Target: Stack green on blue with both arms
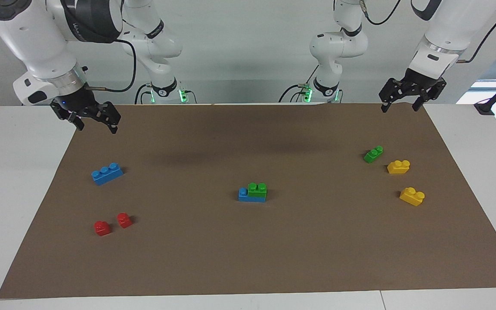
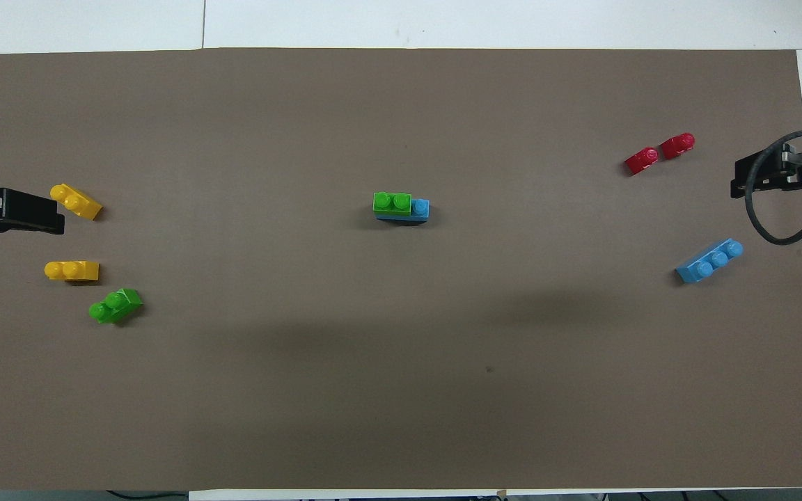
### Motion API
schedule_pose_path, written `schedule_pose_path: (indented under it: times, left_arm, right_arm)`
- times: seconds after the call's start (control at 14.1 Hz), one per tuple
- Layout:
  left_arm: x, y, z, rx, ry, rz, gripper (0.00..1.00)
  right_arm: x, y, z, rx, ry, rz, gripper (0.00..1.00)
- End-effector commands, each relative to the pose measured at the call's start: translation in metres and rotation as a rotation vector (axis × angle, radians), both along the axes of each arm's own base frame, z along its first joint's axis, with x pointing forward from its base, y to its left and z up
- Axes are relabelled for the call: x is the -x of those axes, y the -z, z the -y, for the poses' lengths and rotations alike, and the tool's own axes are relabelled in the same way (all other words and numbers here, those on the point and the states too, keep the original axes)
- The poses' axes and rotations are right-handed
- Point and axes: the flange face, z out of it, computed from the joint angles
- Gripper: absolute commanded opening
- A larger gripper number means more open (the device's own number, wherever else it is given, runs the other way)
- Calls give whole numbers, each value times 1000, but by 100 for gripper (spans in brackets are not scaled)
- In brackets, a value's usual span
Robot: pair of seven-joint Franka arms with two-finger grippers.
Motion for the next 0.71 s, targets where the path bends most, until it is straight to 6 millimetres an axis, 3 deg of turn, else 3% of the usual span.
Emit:
schedule_pose_path:
  times: [0.0,0.64]
  left_arm:
    - [7,-4,-4,-5,4,6,100]
    - [7,-5,-2,-5,8,9,100]
  right_arm:
    - [5,-1,5,16,-19,12,100]
    - [7,3,3,15,-21,5,100]
